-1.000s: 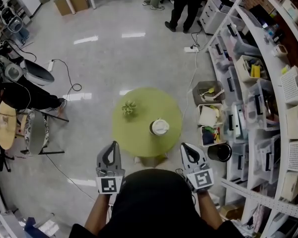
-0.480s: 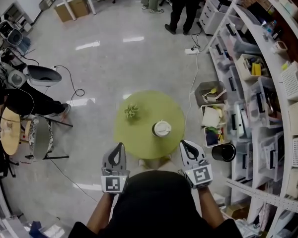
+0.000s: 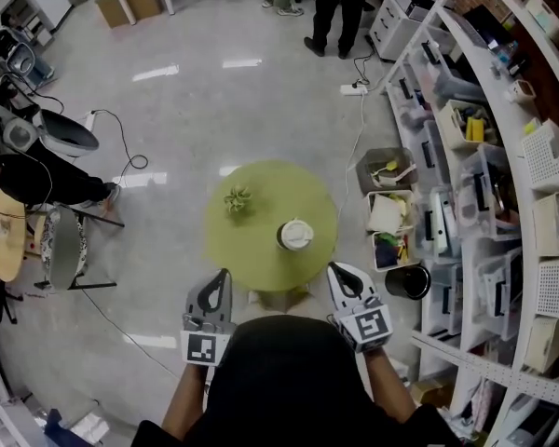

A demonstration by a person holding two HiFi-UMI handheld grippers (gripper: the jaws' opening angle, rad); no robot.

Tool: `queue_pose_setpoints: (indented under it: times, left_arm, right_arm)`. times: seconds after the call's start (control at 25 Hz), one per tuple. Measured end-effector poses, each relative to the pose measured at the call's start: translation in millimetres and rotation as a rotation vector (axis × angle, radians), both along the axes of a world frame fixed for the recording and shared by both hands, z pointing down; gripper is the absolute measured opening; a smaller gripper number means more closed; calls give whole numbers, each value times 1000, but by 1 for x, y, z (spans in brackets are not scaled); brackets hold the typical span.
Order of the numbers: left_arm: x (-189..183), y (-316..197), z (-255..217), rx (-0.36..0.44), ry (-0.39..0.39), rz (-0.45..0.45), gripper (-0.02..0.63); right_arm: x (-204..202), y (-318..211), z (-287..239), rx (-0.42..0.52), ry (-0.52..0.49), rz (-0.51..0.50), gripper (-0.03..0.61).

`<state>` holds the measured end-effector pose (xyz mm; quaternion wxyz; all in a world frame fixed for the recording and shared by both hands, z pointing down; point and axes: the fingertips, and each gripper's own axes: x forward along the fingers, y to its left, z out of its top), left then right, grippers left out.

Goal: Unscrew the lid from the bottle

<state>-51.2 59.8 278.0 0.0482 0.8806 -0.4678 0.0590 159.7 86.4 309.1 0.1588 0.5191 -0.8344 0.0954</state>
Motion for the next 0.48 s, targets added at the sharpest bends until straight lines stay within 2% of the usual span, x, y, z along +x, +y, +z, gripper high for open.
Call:
queue_pose_setpoints:
  times: [0.08, 0.24, 0.48]
  left_arm:
    - [1, 5, -3, -9, 14, 28, 17]
    - [4, 7, -6, -2, 19, 15, 17]
    - [29, 0, -10, -24, 56, 98, 17]
  right_arm:
    - [-2, -2, 1, -7, 10, -3, 0]
    - [5, -8, -4, 8, 33, 13, 2]
    - [14, -17, -13, 43, -24, 11, 0]
